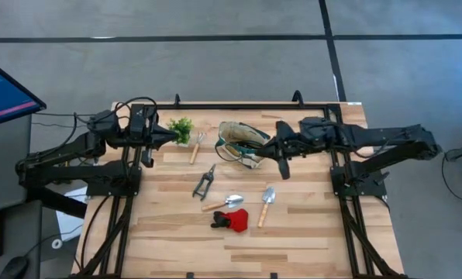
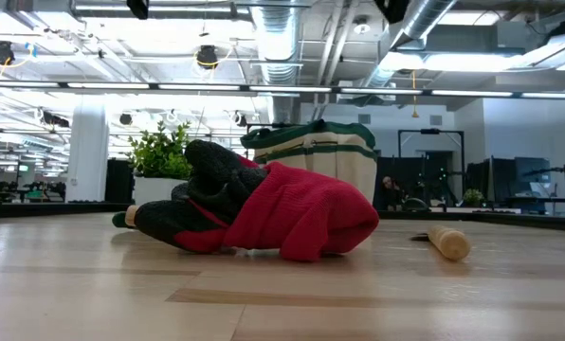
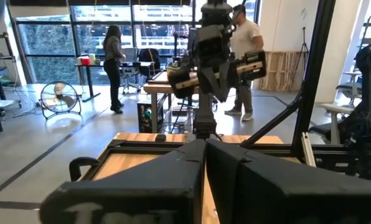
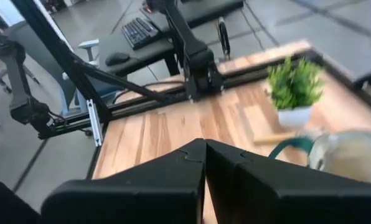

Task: Pick & Place Garden tools in Gardening bag
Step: Put the red gloves into the gardening bag

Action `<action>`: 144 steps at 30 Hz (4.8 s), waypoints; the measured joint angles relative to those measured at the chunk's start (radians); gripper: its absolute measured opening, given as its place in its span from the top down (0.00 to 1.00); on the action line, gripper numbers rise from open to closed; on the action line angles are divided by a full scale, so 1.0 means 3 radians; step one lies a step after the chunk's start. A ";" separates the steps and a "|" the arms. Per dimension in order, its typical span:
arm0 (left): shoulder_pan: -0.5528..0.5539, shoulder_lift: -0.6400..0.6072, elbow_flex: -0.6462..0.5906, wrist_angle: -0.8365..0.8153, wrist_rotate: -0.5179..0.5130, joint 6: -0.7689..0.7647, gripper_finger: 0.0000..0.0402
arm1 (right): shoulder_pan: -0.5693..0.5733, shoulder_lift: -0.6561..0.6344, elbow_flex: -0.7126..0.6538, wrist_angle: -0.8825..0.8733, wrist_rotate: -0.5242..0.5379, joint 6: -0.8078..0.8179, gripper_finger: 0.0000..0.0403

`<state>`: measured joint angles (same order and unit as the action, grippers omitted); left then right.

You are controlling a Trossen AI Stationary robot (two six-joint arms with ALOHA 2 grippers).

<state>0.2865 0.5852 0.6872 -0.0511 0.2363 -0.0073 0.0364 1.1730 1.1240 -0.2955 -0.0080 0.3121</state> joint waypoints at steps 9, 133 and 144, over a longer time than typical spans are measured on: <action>0.0000 0.0025 0.0001 -0.0009 0.0170 -0.0067 0.99 | 0.0034 0.0215 0.0001 0.0137 -0.0301 0.0161 1.00; 0.0001 0.0503 -0.0001 -0.0153 0.0203 -0.0203 0.99 | 0.0942 0.2634 0.0005 0.0733 -0.0506 0.0362 0.81; 0.0001 0.0503 -0.0001 -0.0153 0.0202 -0.0203 0.99 | 0.0941 0.2405 -0.0005 0.0596 -0.0496 0.0447 0.84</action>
<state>0.2867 0.7360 0.6868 -0.0971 0.2970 -0.0681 0.3187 1.8945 1.1226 -0.1167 -0.1569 0.4461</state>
